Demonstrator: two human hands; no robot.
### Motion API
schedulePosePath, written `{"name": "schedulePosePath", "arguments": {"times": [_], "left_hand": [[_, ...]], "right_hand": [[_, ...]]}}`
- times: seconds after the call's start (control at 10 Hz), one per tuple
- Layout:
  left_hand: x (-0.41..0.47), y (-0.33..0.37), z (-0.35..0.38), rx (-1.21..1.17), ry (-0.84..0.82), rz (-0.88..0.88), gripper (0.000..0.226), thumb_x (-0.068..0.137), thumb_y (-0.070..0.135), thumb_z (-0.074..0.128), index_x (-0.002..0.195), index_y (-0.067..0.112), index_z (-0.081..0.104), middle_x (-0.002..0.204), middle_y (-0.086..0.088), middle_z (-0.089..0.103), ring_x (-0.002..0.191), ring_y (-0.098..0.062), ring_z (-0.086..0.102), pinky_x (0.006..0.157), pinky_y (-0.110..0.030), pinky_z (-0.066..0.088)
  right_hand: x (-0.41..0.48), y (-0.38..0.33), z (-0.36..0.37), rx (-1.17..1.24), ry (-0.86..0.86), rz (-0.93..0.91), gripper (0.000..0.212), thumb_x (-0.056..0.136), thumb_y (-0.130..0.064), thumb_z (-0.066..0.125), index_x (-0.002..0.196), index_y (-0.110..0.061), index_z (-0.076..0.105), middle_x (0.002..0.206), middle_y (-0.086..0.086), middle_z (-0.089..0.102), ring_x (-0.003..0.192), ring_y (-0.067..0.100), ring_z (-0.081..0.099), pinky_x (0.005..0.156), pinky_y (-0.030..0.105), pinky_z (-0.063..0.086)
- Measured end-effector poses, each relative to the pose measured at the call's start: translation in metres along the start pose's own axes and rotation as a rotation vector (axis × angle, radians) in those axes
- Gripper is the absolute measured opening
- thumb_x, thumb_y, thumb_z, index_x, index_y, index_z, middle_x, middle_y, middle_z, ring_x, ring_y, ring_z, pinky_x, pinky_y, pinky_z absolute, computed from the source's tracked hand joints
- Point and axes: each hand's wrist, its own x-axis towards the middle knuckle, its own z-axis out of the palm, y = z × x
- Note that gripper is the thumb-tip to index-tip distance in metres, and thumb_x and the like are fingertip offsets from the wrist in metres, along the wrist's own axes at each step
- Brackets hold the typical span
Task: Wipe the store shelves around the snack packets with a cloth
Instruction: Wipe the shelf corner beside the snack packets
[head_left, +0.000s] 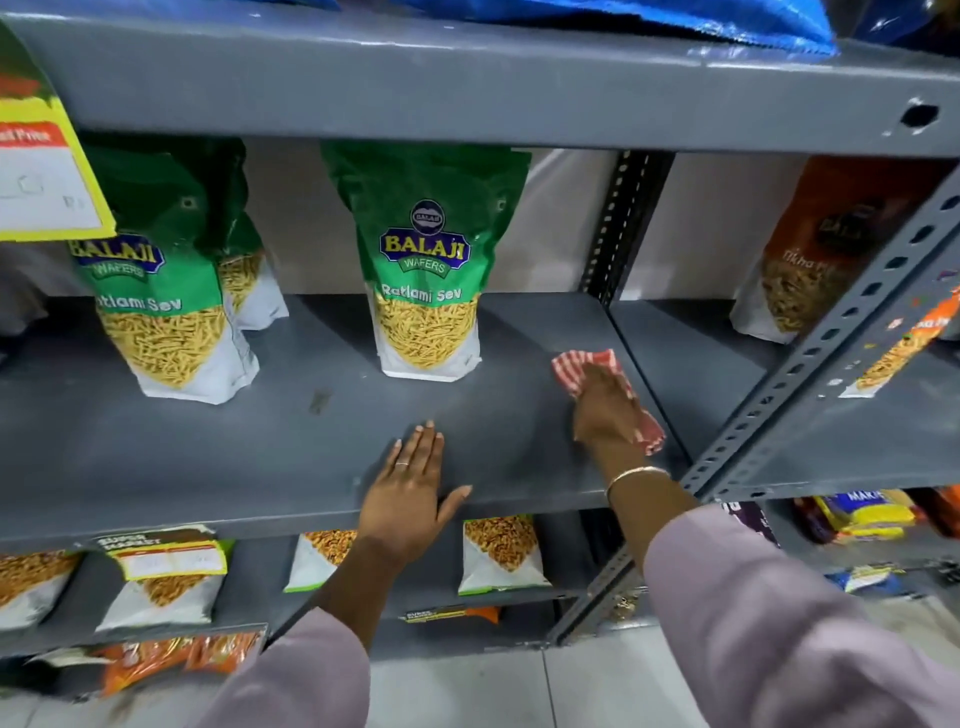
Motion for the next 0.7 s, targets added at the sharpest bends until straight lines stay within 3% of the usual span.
{"name": "schedulePosePath", "arguments": {"times": [0.1, 0.2, 0.3, 0.4, 0.5, 0.6, 0.7], "left_hand": [[-0.001, -0.004, -0.001, 0.002, -0.066, 0.014, 0.09, 0.094, 0.057, -0.004, 0.124, -0.003, 0.055, 0.132, -0.017, 0.055, 0.119, -0.028, 0.054, 0.105, -0.035, 0.033], [0.0, -0.003, 0.003, -0.024, -0.066, 0.014, 0.087, 0.095, 0.056, -0.001, 0.123, -0.003, 0.056, 0.131, -0.017, 0.056, 0.119, -0.029, 0.054, 0.096, -0.046, 0.04], [0.0, -0.001, 0.005, -0.029, -0.066, 0.006, 0.086, 0.095, 0.056, 0.0, 0.124, -0.003, 0.056, 0.13, -0.018, 0.056, 0.118, -0.031, 0.055, 0.104, -0.038, 0.036], [0.002, -0.002, 0.007, -0.015, -0.052, -0.001, 0.085, 0.095, 0.056, 0.002, 0.124, -0.004, 0.055, 0.131, -0.02, 0.055, 0.118, -0.033, 0.054, 0.108, -0.035, 0.019], [0.001, -0.002, 0.005, -0.031, -0.067, -0.009, 0.086, 0.095, 0.057, 0.002, 0.124, -0.004, 0.056, 0.131, -0.019, 0.055, 0.117, -0.032, 0.055, 0.105, -0.037, 0.034], [0.002, -0.001, 0.002, -0.052, -0.057, -0.016, 0.086, 0.095, 0.057, 0.001, 0.124, -0.004, 0.055, 0.131, -0.018, 0.055, 0.118, -0.03, 0.055, 0.1, -0.039, 0.036], [0.001, 0.001, 0.001, -0.06, -0.03, -0.017, 0.086, 0.094, 0.056, 0.003, 0.123, -0.005, 0.055, 0.131, -0.021, 0.054, 0.119, -0.033, 0.054, 0.106, -0.038, 0.031]], "right_hand": [[0.036, 0.019, -0.011, 0.124, 0.065, 0.201, 0.058, 0.081, -0.028, 0.036, 0.137, -0.015, 0.047, 0.143, 0.008, 0.049, 0.134, 0.03, 0.043, 0.111, 0.05, 0.037], [0.03, -0.022, -0.043, 0.139, 0.197, 0.257, 0.046, 0.089, -0.01, 0.046, 0.134, -0.021, 0.051, 0.137, 0.004, 0.054, 0.127, 0.028, 0.049, 0.107, 0.042, 0.042], [0.014, -0.078, -0.03, 0.134, 0.082, -0.134, 0.041, 0.097, -0.017, 0.037, 0.135, -0.027, 0.051, 0.143, -0.003, 0.05, 0.133, 0.018, 0.045, 0.1, 0.017, 0.038], [0.01, -0.095, -0.014, 0.011, 0.005, -0.173, 0.058, 0.093, -0.001, 0.036, 0.148, -0.02, 0.031, 0.159, 0.004, 0.024, 0.142, 0.03, 0.029, 0.113, 0.041, 0.032], [0.039, -0.063, -0.02, -0.026, -0.011, -0.093, 0.059, 0.09, -0.01, 0.031, 0.148, -0.025, 0.031, 0.158, 0.002, 0.025, 0.142, 0.034, 0.028, 0.117, 0.051, 0.026], [0.055, -0.027, -0.029, -0.048, -0.043, 0.031, 0.068, 0.083, -0.013, 0.036, 0.149, -0.027, 0.026, 0.16, 0.0, 0.02, 0.143, 0.036, 0.025, 0.116, 0.054, 0.026], [0.035, -0.015, -0.047, -0.055, -0.027, 0.255, 0.067, 0.089, 0.0, 0.045, 0.149, -0.021, 0.025, 0.158, 0.005, 0.023, 0.142, 0.036, 0.022, 0.114, 0.053, 0.023]]}}
